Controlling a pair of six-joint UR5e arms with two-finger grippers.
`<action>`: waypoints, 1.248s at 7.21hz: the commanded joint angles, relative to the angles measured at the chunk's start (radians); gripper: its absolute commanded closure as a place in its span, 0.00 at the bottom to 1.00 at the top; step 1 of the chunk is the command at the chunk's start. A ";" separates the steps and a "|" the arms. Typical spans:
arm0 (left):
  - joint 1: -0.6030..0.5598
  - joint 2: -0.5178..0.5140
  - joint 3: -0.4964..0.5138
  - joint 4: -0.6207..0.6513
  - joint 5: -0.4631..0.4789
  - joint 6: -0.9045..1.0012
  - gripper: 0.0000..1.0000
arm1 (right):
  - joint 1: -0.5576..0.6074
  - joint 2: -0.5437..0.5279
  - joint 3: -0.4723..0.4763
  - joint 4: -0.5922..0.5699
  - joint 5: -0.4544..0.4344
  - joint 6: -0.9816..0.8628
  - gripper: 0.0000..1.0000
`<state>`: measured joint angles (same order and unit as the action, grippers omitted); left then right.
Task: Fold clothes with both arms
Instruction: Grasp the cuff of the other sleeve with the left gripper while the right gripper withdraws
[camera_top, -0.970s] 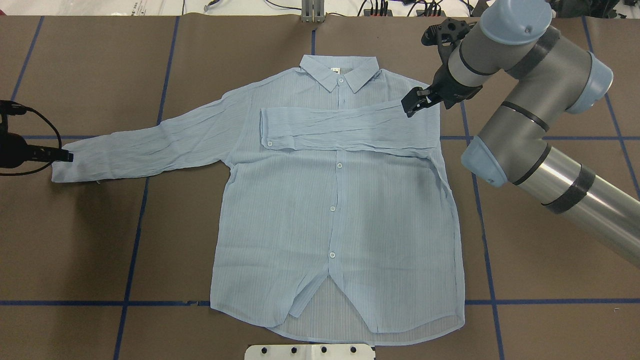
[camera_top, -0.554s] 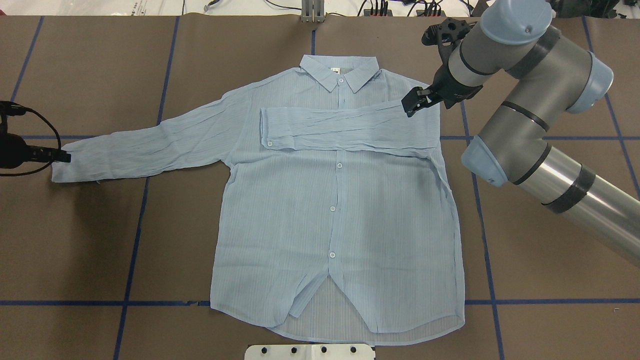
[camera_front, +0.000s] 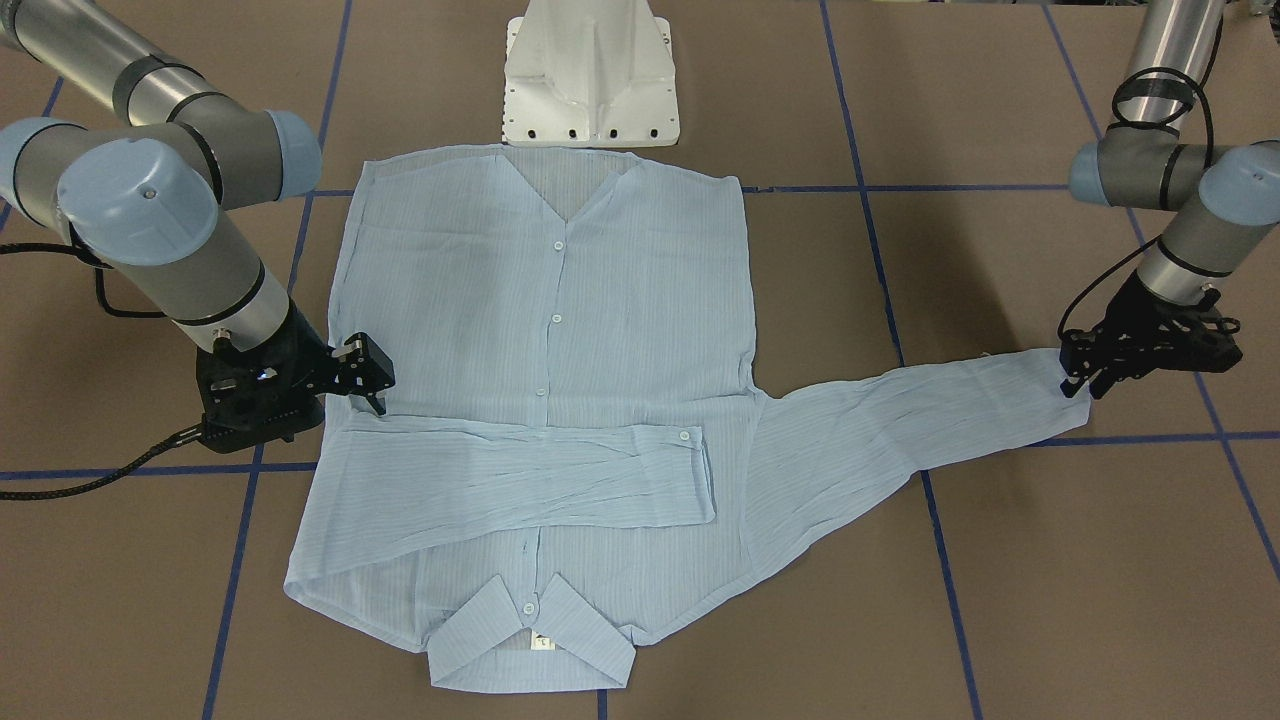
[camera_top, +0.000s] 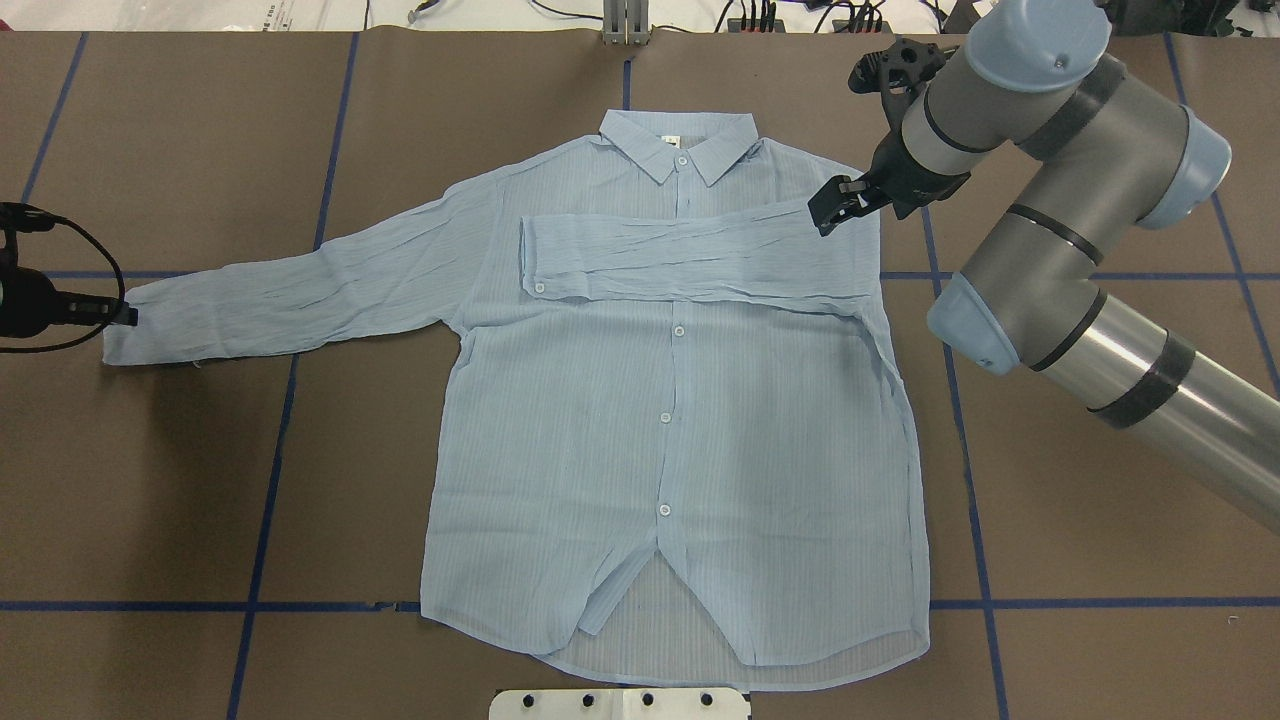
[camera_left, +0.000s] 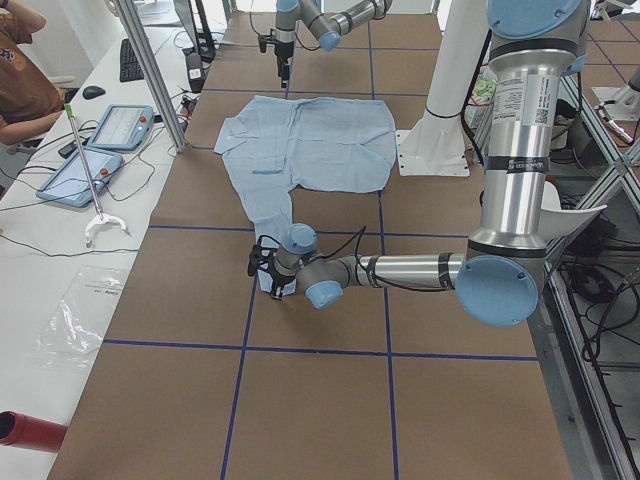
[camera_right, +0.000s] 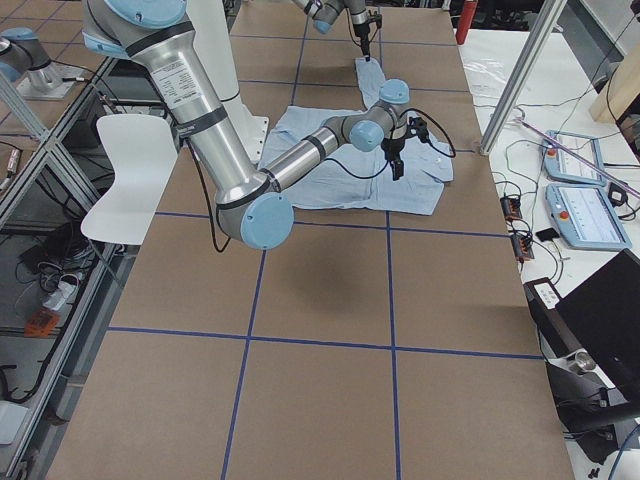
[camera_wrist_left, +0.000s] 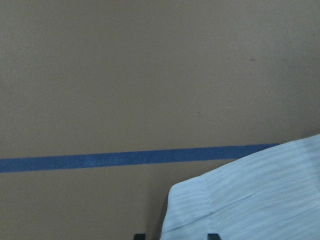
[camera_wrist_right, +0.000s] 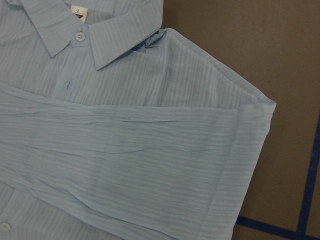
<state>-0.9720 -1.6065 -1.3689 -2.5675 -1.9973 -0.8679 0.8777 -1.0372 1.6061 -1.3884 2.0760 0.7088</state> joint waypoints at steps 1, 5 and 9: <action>0.004 0.000 -0.004 0.001 0.000 0.000 0.68 | 0.001 -0.001 0.000 0.000 -0.001 0.000 0.00; 0.004 0.000 -0.084 0.105 -0.005 -0.003 1.00 | 0.006 -0.014 0.002 0.000 -0.001 -0.002 0.00; 0.004 -0.085 -0.352 0.488 -0.011 -0.092 1.00 | 0.070 -0.091 0.002 0.011 0.039 -0.089 0.00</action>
<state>-0.9679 -1.6343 -1.6285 -2.2280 -2.0086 -0.8976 0.9186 -1.0876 1.6065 -1.3818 2.0963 0.6665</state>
